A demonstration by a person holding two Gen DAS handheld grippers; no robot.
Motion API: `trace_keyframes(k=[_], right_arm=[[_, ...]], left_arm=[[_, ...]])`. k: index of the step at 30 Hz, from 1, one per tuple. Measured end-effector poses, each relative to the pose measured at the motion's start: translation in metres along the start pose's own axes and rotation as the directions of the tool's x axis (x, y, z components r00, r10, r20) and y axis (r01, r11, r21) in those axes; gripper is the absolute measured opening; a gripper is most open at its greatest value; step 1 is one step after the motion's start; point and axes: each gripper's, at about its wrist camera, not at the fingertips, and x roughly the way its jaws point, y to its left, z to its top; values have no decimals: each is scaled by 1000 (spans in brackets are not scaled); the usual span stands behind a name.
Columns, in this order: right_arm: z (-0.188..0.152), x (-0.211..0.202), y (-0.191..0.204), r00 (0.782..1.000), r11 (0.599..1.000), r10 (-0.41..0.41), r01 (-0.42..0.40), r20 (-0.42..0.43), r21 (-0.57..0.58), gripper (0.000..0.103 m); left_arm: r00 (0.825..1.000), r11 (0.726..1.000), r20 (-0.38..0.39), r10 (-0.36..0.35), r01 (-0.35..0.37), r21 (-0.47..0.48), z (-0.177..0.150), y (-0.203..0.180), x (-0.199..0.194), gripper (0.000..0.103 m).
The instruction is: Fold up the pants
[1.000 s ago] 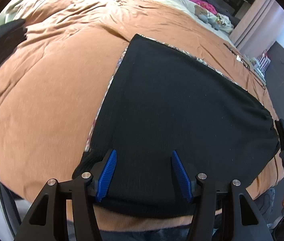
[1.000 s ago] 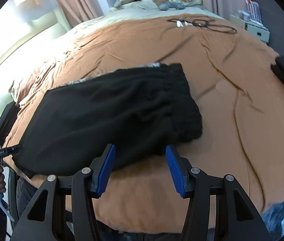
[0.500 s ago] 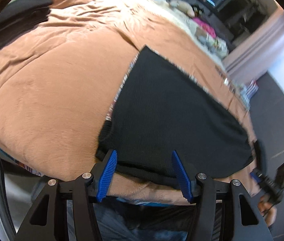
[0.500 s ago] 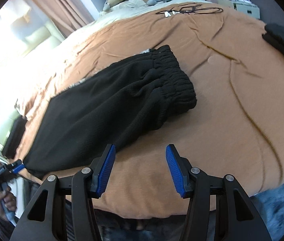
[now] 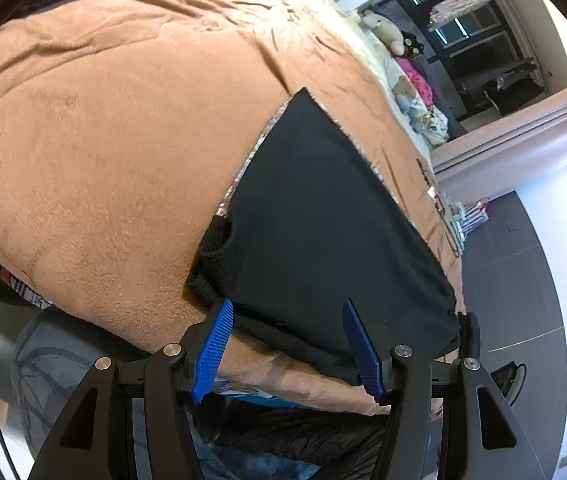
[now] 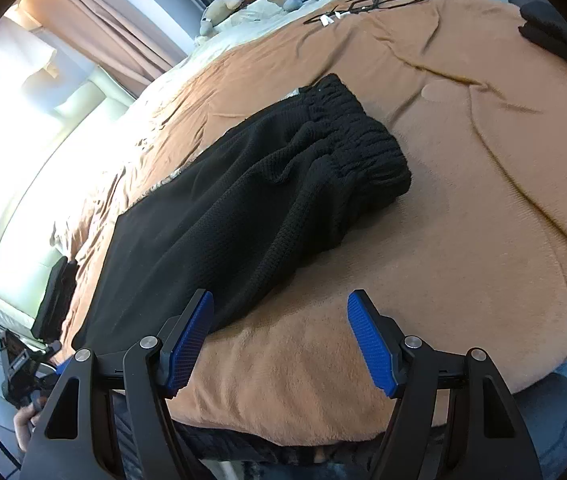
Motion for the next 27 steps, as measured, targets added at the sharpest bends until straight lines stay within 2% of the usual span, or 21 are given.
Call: trace_keyframes(k=[7,9,11,12,13,14,16,19,24,27], right_arm=[[9,18,-7,999,998,-28,29,-27,48,68],[12,21,-7,999,997,-32,33,-25,63,68],[16,22,-6,999,996,-35,37,-18,75,68],[18,22,-7,999,996,-34,35,-14,83,66],[18,22,-5,999,996,-35,35,-10,87,55],[21,23,-5,999,995,-38,39,-12,92,48],[23,25,-7,999,994,-38,40,-21,98,24],[23,24,-6,998,995,-56,57,-14,84,10],[19,25,-5,995,992,-96,97,-17,77,9],[17,18,-1,995,993,-97,98,-20,68,9]], left_arm=[[1000,998,11,16,-15,-66,-2,11,14,60],[999,995,35,18,-14,-99,0,14,15,54],[997,993,51,55,-50,-109,0,15,15,29],[995,990,56,79,-71,-121,0,17,14,21],[995,988,59,87,-78,-133,-1,20,13,7],[995,988,62,73,-63,-142,-2,23,12,5],[995,988,70,68,-58,-141,-6,25,8,3],[995,988,82,60,-48,-144,-14,26,0,2],[998,987,60,34,-24,-158,-17,31,0,3],[997,987,71,10,1,-159,-14,28,-6,19]])
